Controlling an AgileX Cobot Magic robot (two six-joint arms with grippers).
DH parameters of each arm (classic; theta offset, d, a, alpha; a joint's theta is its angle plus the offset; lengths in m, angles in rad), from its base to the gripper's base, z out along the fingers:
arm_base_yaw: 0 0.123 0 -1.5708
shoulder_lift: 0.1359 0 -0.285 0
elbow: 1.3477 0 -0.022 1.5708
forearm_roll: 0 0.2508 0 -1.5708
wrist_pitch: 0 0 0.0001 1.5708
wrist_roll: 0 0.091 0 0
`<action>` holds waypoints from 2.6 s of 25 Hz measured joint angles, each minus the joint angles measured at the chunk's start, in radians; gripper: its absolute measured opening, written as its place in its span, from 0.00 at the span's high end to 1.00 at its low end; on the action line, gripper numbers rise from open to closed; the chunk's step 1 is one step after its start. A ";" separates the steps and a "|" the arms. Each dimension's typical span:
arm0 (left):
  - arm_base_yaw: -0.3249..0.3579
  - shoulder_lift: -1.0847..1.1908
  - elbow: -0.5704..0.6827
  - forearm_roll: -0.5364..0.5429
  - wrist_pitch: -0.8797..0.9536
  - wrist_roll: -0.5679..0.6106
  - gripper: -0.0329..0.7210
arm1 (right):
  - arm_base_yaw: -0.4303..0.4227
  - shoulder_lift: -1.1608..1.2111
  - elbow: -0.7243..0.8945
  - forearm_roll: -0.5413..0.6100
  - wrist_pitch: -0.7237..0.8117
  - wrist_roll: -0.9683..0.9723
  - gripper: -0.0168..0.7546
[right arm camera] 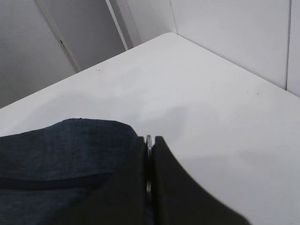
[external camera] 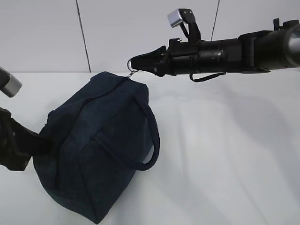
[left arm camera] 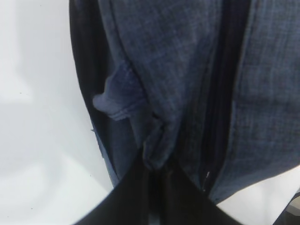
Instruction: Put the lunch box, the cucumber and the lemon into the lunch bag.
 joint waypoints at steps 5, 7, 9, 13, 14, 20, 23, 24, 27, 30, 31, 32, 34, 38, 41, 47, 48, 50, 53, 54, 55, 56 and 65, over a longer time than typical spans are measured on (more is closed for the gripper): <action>0.000 0.000 -0.001 0.001 0.000 -0.002 0.96 | 0.000 0.004 -0.018 -0.007 -0.026 0.000 0.97; 0.000 0.000 -0.001 0.001 0.000 -0.002 0.96 | 0.000 0.013 -0.025 -0.007 -0.026 0.000 0.97; 0.000 0.002 -0.002 0.001 0.004 -0.003 0.96 | -0.002 0.022 -0.027 -0.007 -0.031 0.000 0.97; 0.000 0.002 -0.002 0.001 0.008 -0.003 0.96 | -0.004 0.042 -0.033 -0.007 -0.052 0.000 0.97; 0.000 0.002 -0.002 0.001 0.008 -0.003 0.96 | -0.004 0.041 -0.033 -0.007 -0.057 0.000 0.97; 0.000 0.002 -0.002 0.001 0.010 -0.004 0.96 | -0.004 0.055 -0.035 -0.005 -0.088 0.000 0.97; 0.000 0.002 -0.002 0.002 0.010 -0.006 0.96 | -0.004 0.076 -0.035 0.004 -0.088 0.000 0.97; 0.000 0.002 -0.002 0.002 0.012 -0.006 0.96 | -0.006 0.083 -0.035 0.004 -0.088 0.002 0.97; 0.000 0.002 -0.002 0.004 0.014 -0.006 0.96 | -0.007 0.093 -0.035 0.006 -0.082 0.010 0.97; 0.000 0.002 -0.002 0.002 0.014 -0.006 0.96 | -0.009 0.094 -0.045 0.008 -0.071 0.017 0.97; 0.000 0.002 -0.002 -0.004 0.014 -0.006 0.96 | -0.009 0.094 -0.047 0.008 -0.066 0.019 0.97; 0.000 0.002 -0.004 -0.019 0.016 -0.006 0.96 | -0.011 0.094 -0.047 0.009 -0.061 0.022 0.97; 0.000 0.004 -0.013 -0.056 0.032 -0.006 0.96 | -0.011 0.094 -0.048 0.009 -0.057 0.033 0.97; 0.000 0.011 -0.062 -0.088 0.130 -0.011 0.89 | -0.013 0.094 -0.048 0.009 -0.031 0.040 0.97; 0.000 0.009 -0.111 -0.103 0.176 -0.044 0.75 | -0.014 0.094 -0.048 0.009 0.002 0.045 0.97; 0.000 -0.009 -0.171 -0.107 0.172 -0.059 0.47 | -0.014 0.094 -0.048 0.009 0.050 0.065 0.97; 0.000 -0.009 -0.176 -0.107 0.154 -0.061 0.45 | -0.014 0.094 -0.048 0.007 0.052 0.066 0.97; 0.000 -0.009 -0.175 -0.118 0.105 -0.061 0.44 | -0.014 0.090 -0.048 0.003 0.052 0.068 0.97; 0.001 -0.009 -0.196 -0.137 0.044 -0.063 0.43 | -0.016 0.084 -0.048 0.001 0.056 0.075 0.97; 0.001 -0.009 -0.208 -0.140 0.042 -0.063 0.43 | -0.016 0.082 -0.048 -0.006 0.058 0.080 0.97; 0.001 -0.009 -0.226 -0.140 0.042 -0.063 0.43 | -0.016 0.081 -0.048 -0.012 0.058 0.081 0.97; 0.001 -0.009 -0.243 -0.141 0.042 -0.063 0.43 | -0.016 0.081 -0.048 -0.015 0.062 0.084 0.97; 0.001 0.104 -0.459 -0.131 0.124 -0.095 0.43 | -0.016 0.081 -0.048 -0.029 0.066 0.092 0.97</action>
